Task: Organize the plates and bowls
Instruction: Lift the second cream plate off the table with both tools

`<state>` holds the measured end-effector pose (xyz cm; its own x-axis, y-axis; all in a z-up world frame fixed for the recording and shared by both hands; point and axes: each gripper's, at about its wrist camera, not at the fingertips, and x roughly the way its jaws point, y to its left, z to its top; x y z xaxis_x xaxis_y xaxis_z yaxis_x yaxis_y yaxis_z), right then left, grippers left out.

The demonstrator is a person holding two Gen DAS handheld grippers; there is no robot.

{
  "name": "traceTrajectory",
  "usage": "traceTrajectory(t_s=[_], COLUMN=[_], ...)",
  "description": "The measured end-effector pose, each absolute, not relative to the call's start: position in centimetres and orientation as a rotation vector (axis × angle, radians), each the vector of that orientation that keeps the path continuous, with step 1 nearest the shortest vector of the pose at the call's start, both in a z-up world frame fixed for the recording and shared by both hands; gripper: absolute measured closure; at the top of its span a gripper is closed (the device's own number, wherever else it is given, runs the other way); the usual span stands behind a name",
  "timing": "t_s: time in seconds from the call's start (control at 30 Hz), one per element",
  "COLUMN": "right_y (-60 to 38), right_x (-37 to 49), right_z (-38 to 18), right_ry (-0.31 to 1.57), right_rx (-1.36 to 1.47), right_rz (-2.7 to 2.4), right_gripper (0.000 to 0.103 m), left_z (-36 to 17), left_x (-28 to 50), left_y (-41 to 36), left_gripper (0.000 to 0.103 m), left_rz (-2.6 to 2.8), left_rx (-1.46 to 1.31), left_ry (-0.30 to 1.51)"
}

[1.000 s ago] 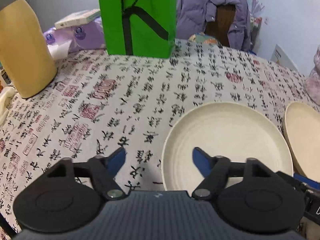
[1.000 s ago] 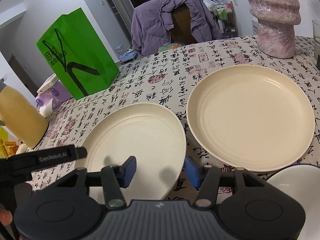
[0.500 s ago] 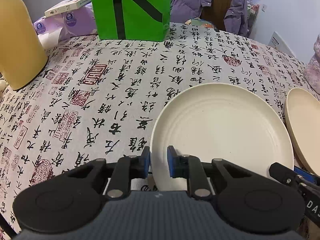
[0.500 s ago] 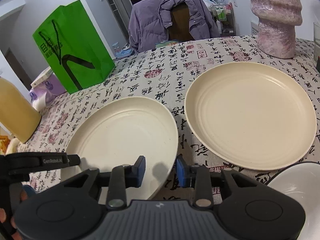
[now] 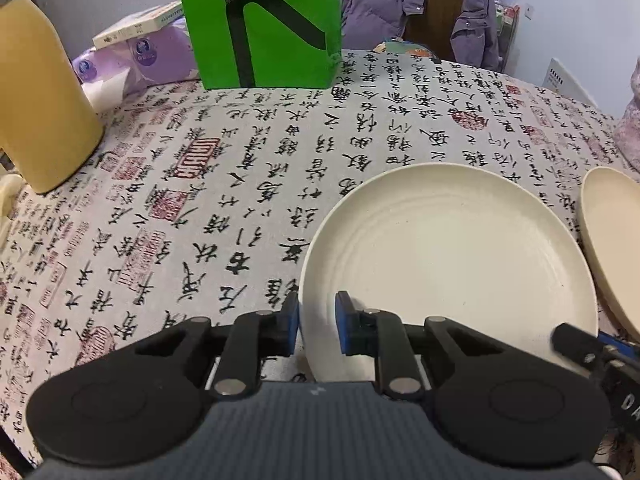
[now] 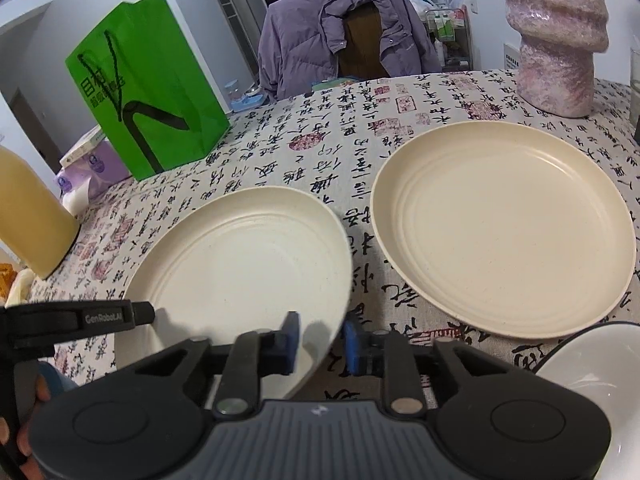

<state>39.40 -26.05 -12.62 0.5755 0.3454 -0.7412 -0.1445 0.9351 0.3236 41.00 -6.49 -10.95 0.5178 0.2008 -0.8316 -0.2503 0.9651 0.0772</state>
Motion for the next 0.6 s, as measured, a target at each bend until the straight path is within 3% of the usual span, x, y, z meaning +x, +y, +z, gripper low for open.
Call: traceTrajectory(t_s=[0.6], right_y=[-25.51], right_x=[38.99], right_z=[-12.19], right_ry=[0.880], right_rx=[0.195], right_rz=[0.294], right_gripper=[0.089], left_z=[-10.65], left_x=[40.72], left_y=[-6.79], left_gripper=[0.084], left_rz=[0.290], left_rx=[-0.029], left_ry=[0.967])
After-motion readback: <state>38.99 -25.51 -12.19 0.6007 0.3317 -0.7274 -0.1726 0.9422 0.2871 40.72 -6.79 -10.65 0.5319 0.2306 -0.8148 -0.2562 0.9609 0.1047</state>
